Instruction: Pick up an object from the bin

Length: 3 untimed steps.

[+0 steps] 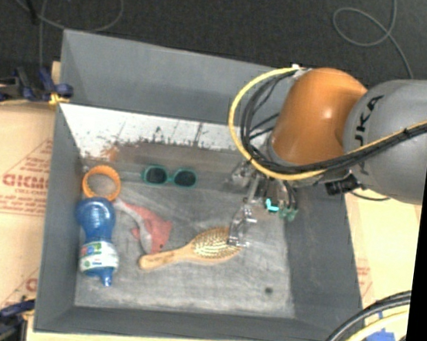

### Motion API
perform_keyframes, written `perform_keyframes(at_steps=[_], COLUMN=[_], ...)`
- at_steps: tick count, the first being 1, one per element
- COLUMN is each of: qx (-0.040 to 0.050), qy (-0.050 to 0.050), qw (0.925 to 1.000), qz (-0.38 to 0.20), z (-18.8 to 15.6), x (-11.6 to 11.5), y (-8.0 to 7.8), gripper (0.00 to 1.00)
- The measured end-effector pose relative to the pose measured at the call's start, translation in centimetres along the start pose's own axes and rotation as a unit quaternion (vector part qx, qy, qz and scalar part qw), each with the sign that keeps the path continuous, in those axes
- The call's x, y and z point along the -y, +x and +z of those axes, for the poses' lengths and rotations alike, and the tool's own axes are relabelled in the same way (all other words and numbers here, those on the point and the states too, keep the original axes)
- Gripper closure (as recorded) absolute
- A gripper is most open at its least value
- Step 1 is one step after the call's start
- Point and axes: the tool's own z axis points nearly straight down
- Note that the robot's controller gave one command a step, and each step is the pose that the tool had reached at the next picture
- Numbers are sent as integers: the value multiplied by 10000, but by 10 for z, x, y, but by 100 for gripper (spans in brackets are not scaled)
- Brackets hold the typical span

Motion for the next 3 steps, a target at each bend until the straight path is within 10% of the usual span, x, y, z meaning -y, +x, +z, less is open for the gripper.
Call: perform_keyframes(at_steps=[2,3], qx=[66,125], qy=[18,13], qw=[9994,9948], qz=[-331,-1006], z=[41,100], x=[5,-6], y=[1,-11], gripper=[0,100])
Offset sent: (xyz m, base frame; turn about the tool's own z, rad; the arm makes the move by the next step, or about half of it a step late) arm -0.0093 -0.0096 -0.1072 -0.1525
